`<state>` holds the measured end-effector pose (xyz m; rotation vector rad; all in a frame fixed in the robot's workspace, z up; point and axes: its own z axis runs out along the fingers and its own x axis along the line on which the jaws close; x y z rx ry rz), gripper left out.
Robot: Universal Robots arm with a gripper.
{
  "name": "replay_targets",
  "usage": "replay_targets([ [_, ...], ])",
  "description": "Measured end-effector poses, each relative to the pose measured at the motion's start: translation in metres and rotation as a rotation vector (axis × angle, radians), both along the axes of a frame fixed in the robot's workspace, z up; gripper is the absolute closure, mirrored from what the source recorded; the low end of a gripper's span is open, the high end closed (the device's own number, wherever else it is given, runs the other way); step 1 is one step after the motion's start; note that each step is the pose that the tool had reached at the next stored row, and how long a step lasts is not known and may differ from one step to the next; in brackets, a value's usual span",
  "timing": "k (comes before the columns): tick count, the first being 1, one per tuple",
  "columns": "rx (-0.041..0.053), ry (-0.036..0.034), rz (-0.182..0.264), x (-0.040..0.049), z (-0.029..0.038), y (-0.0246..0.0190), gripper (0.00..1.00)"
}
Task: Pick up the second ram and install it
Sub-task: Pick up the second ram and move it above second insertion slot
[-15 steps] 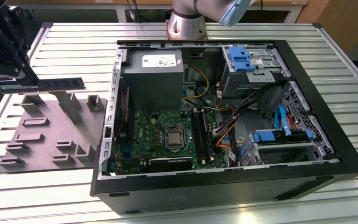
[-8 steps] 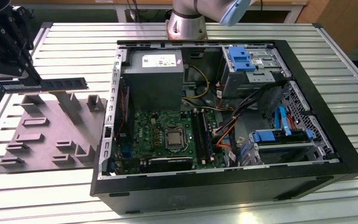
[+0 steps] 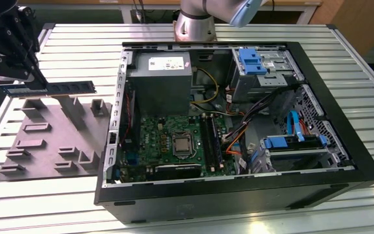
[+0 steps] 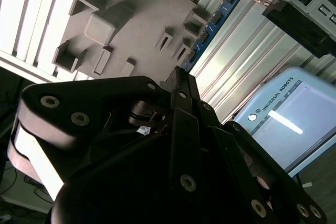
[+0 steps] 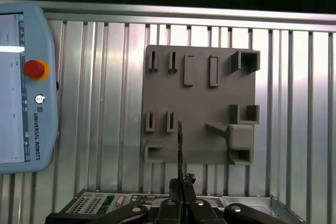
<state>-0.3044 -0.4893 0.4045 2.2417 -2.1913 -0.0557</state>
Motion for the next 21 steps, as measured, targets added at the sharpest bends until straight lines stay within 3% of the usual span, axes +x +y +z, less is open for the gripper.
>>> replay_targets([
  [21,-0.0001,0.0001,0.000,0.0179,0.0001,0.0000,0.88],
])
